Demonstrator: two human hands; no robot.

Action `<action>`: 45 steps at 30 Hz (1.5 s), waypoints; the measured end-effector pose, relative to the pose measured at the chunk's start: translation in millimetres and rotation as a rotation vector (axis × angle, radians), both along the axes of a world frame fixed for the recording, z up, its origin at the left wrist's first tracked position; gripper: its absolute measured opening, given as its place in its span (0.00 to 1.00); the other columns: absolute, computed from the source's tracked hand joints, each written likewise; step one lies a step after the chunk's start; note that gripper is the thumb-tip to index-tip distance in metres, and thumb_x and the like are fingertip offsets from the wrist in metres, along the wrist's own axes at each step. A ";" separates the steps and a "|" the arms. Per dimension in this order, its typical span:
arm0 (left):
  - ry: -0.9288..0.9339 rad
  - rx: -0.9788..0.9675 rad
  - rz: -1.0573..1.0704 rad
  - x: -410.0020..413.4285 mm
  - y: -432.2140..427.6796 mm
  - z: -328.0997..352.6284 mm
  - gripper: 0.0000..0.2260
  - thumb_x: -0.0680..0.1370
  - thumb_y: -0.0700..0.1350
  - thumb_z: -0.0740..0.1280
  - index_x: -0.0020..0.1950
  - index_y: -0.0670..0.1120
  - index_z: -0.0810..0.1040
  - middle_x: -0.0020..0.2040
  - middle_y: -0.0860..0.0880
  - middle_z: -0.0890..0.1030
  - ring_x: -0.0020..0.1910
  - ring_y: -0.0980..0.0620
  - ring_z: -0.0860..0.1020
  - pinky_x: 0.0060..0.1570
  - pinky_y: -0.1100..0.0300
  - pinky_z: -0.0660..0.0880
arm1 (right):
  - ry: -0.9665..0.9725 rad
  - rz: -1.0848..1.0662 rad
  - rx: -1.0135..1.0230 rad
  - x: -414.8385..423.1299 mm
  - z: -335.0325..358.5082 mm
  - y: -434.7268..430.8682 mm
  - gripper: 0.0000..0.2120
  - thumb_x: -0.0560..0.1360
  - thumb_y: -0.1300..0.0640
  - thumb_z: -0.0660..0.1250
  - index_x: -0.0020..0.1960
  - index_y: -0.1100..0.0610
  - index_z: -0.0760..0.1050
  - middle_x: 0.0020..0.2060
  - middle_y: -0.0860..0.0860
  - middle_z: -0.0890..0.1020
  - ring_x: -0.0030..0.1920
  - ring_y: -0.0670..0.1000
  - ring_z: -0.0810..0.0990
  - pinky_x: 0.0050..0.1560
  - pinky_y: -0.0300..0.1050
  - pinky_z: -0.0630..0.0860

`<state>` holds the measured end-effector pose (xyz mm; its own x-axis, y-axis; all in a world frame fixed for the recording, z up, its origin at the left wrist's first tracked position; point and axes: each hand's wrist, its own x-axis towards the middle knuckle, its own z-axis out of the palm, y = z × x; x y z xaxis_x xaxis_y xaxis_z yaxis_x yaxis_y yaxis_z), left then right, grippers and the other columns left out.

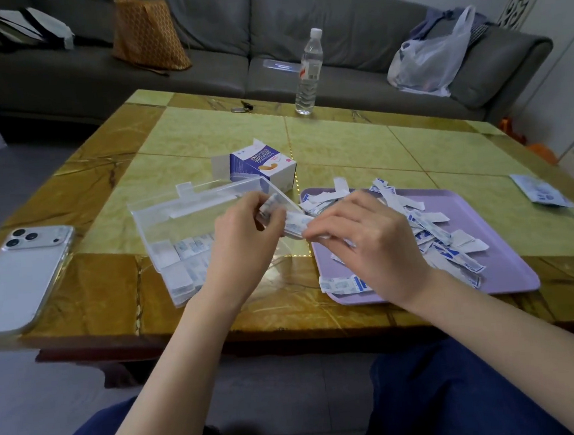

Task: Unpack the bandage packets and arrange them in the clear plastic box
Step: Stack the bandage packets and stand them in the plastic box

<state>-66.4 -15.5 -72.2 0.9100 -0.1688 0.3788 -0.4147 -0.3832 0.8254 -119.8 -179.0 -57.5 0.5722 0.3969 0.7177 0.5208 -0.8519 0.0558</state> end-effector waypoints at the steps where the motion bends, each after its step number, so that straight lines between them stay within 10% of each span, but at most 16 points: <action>1: 0.017 -0.025 0.017 -0.9 1.9 2.4 0.03 0.78 0.44 0.64 0.47 0.45 0.73 0.35 0.49 0.77 0.35 0.50 0.73 0.33 0.67 0.66 | -0.016 0.013 -0.003 2.8 3.4 1.6 0.04 0.73 0.57 0.69 0.44 0.55 0.83 0.39 0.47 0.83 0.40 0.52 0.78 0.39 0.43 0.76; 6: -0.007 0.053 0.117 -0.4 20.4 2.5 0.09 0.77 0.48 0.64 0.54 0.54 0.66 0.42 0.59 0.75 0.44 0.55 0.74 0.54 0.51 0.69 | -0.004 0.040 0.041 32.6 18.7 9.0 0.08 0.74 0.54 0.67 0.46 0.56 0.83 0.38 0.49 0.83 0.38 0.51 0.78 0.37 0.45 0.76; 12: -0.135 0.497 0.164 -3.4 37.7 -5.2 0.06 0.76 0.51 0.63 0.52 0.55 0.74 0.44 0.57 0.76 0.47 0.56 0.69 0.49 0.57 0.56 | 0.104 -0.044 0.032 83.9 16.2 19.7 0.04 0.70 0.55 0.72 0.43 0.54 0.83 0.37 0.49 0.84 0.37 0.50 0.79 0.34 0.40 0.74; 30: -0.021 0.523 0.074 0.9 48.1 -6.7 0.07 0.79 0.46 0.61 0.51 0.54 0.78 0.49 0.57 0.75 0.50 0.55 0.70 0.50 0.56 0.55 | 0.150 -0.040 -0.058 131.8 2.2 29.9 0.04 0.70 0.52 0.72 0.43 0.51 0.83 0.36 0.48 0.84 0.36 0.48 0.78 0.31 0.41 0.73; 36: 0.025 0.499 0.055 3.7 47.7 -5.5 0.07 0.79 0.45 0.61 0.51 0.55 0.77 0.49 0.56 0.74 0.52 0.54 0.71 0.54 0.55 0.57 | 0.678 -0.123 -0.088 122.1 -5.8 32.4 0.05 0.71 0.50 0.72 0.45 0.48 0.83 0.40 0.46 0.84 0.39 0.45 0.78 0.41 0.46 0.76; 45: 0.025 0.494 0.045 3.5 47.3 -5.2 0.07 0.79 0.43 0.61 0.50 0.54 0.77 0.48 0.57 0.72 0.52 0.54 0.70 0.58 0.54 0.59 | 0.330 -0.106 -0.156 136.2 -4.8 35.9 0.05 0.70 0.54 0.72 0.45 0.52 0.84 0.37 0.49 0.83 0.41 0.53 0.77 0.34 0.40 0.67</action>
